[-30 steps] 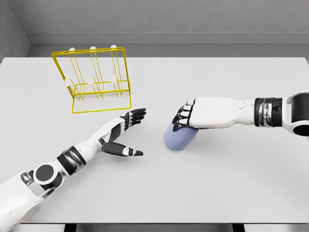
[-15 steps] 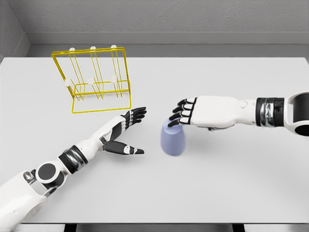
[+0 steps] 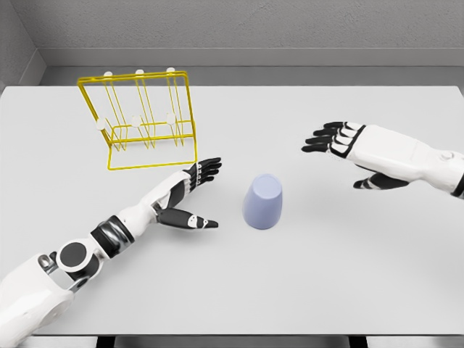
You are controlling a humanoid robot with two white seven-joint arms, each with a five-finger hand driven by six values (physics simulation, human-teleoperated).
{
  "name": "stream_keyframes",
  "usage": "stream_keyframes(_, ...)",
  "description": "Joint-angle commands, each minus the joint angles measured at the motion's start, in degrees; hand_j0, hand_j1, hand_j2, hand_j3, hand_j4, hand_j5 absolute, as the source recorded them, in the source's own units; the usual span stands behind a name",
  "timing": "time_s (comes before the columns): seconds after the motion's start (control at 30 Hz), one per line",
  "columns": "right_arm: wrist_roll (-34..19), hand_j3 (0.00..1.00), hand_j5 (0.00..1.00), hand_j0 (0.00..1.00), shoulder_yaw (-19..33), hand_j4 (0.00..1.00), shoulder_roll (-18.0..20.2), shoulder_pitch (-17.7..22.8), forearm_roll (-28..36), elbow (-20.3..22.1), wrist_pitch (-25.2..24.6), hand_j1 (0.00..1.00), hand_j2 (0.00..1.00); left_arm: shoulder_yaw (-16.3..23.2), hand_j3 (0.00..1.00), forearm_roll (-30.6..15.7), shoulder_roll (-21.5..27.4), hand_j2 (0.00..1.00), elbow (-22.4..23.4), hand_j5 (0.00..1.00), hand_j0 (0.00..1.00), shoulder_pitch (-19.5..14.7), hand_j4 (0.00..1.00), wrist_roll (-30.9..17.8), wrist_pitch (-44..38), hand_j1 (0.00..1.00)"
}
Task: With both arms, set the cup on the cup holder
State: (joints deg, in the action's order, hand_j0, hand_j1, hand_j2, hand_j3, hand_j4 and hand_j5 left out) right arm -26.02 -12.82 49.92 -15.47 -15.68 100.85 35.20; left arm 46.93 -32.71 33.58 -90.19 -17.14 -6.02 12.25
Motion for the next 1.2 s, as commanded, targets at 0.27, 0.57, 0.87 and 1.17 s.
stream_keyframes(0.27, 0.0, 1.0, 1.0, 1.0, 7.63, 1.0, -0.44, 0.62, 4.08, -0.39, -0.2, 1.0, 1.0, 0.26, 1.0, -0.25, -2.38, 1.0, 1.42, 1.0, 1.0, -1.58, 1.0, 0.05, -0.12, 1.0)
stream_keyframes(0.57, -0.35, 1.0, 1.0, 1.0, 7.72, 1.0, -4.31, 2.99, 4.08, -2.76, -0.2, 1.0, 1.0, 0.61, 1.0, 0.01, -5.8, 1.0, 1.25, 1.0, 1.0, -2.99, 1.0, -0.04, -5.05, 1.0)
stream_keyframes(0.87, -0.44, 1.0, 1.0, 1.0, 7.81, 1.0, -5.71, 3.25, 3.9, -2.94, -0.2, 1.0, 1.0, 1.32, 1.0, 0.28, -7.56, 1.0, 1.33, 1.0, 1.0, -3.25, 1.0, -0.04, -5.13, 1.0)
stream_keyframes(1.17, -0.44, 1.0, 1.0, 1.0, 7.72, 1.0, -5.8, 3.17, 3.99, -2.94, -0.2, 1.0, 1.0, 2.2, 1.0, 0.54, -8.79, 1.0, 0.98, 1.0, 1.0, -3.34, 1.0, 0.05, -7.24, 1.0)
